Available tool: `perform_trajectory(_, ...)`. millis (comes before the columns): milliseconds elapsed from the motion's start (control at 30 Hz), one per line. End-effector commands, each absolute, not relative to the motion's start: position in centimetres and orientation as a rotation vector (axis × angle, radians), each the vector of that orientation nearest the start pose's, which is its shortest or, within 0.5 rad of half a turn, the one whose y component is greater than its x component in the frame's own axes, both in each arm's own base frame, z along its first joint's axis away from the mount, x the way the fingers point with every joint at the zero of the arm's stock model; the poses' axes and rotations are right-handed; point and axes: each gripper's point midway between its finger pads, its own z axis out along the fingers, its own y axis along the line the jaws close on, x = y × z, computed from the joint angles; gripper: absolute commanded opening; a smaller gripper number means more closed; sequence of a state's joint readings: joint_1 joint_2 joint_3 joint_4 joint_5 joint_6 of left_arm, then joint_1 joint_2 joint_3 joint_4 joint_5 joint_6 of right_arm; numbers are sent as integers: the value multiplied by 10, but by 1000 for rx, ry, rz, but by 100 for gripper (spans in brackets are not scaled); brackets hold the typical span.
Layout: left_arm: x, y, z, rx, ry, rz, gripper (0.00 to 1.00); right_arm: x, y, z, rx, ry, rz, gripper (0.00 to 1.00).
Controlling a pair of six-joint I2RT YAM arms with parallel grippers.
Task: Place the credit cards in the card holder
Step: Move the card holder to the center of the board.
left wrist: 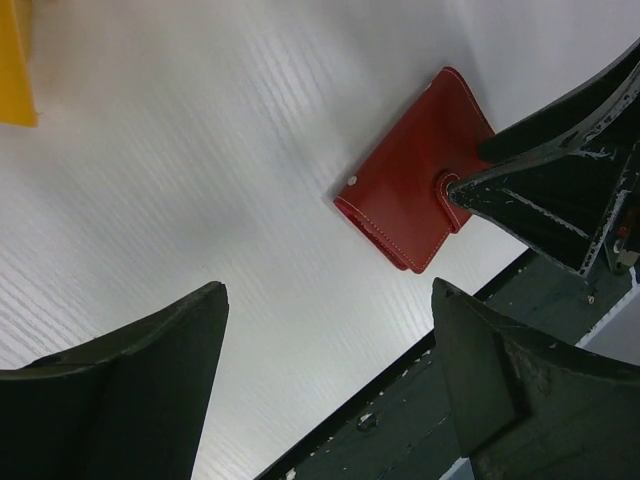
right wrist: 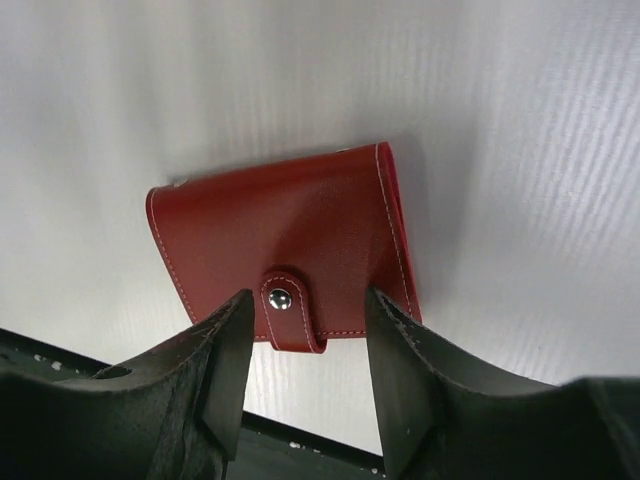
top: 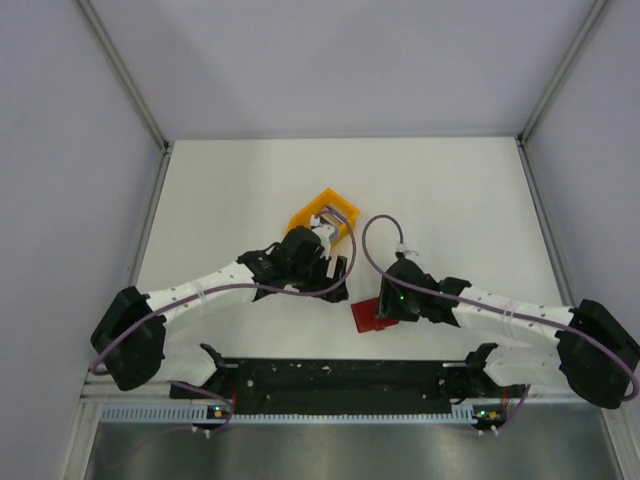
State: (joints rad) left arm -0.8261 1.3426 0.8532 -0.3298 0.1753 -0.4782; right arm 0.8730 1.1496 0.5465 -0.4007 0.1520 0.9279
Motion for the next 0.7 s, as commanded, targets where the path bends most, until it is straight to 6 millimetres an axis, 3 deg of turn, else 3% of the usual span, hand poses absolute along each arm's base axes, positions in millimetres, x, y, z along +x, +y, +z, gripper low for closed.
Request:
perform_trajectory(0,198,-289,99,479,2471,-801,87,174,238,51,-27,2588,640,48)
perform_trajectory(333,191,-278,75,378,2540,-767,88,162,279,37,-104,2642,889,42)
perform_trajectory(567,185,-258,37,224,2637,-681,92,165,279,31,-96,2649,864,42)
perform_trajectory(667,179,-261,29,201,2639,-748,92,162,272,22,-81,2686,805,42)
